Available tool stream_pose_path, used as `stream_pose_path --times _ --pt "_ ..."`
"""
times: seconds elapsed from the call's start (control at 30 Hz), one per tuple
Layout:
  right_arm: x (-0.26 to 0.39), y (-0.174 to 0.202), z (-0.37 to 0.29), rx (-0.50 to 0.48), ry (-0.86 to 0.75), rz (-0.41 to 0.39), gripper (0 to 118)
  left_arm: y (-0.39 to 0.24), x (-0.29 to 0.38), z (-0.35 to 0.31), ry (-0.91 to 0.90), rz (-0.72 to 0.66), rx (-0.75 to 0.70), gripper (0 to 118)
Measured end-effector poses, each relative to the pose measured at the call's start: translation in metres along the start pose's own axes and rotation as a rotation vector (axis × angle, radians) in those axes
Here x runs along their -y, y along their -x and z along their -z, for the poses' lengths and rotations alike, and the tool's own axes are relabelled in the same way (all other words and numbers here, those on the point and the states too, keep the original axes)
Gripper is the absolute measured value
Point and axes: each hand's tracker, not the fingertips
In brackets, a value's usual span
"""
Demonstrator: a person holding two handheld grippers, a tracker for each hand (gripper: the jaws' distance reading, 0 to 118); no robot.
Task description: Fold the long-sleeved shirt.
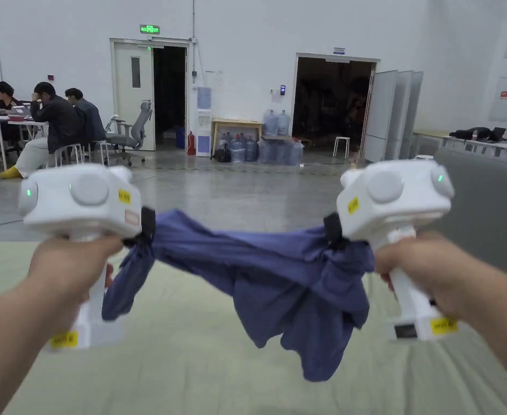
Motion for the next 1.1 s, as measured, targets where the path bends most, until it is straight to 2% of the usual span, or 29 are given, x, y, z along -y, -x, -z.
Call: stream_pose_path --times 0.17,0.3,0.4,0.47,0.57,0.63,0.73,0.8,0.87,0.93,0.97,1.03,1.07,1.1 --pt "0.143 0.014 0.090 -0.038 0.211 0.003 15 0.025 0.141 0.064 0.264 -0.025 -0.046 0" --pt "0.258 0.027 0.123 -0.090 0.405 0.033 15 0.051 0.250 0.086 0.451 -0.038 -0.057 0" --pt "0.306 0.033 0.103 -0.128 0.405 0.014 15 0.066 0.301 0.064 0.469 -0.033 -0.042 0" --pt "0.322 0.038 0.074 -0.172 0.371 -0.046 15 0.070 0.321 0.036 0.434 -0.033 -0.017 0" --pt "0.339 0.040 0.033 -0.168 0.347 -0.042 15 0.070 0.346 -0.009 0.439 0.025 -0.062 0" --pt "0.351 0.045 0.009 -0.205 0.349 -0.014 15 0.075 0.363 -0.033 0.455 -0.009 -0.037 0" --pt "0.379 0.056 -0.008 -0.204 0.374 -0.005 15 0.074 0.390 -0.056 0.493 -0.093 -0.035 0" --pt "0.400 0.065 -0.005 -0.184 0.421 -0.047 15 0.071 0.406 -0.065 0.504 -0.090 -0.024 0" --pt "0.415 0.064 0.004 -0.149 0.474 -0.046 17 0.066 0.419 -0.068 0.518 -0.086 -0.042 0" --pt "0.421 0.064 0.012 -0.171 0.483 -0.031 24 0.064 0.429 -0.067 0.566 -0.063 -0.061 0" --pt "0.423 0.064 0.013 -0.175 0.477 -0.029 37 0.065 0.435 -0.065 0.583 -0.061 -0.072 0" --pt "0.408 0.063 0.010 -0.171 0.467 -0.038 75 0.070 0.437 -0.066 0.573 -0.095 -0.056 0" --pt "0.402 0.060 0.009 -0.179 0.473 -0.021 91 0.069 0.435 -0.066 0.565 -0.100 -0.059 10" --pt "0.396 0.055 0.001 -0.175 0.465 0.016 92 0.067 0.429 -0.069 0.569 -0.101 -0.060 42"
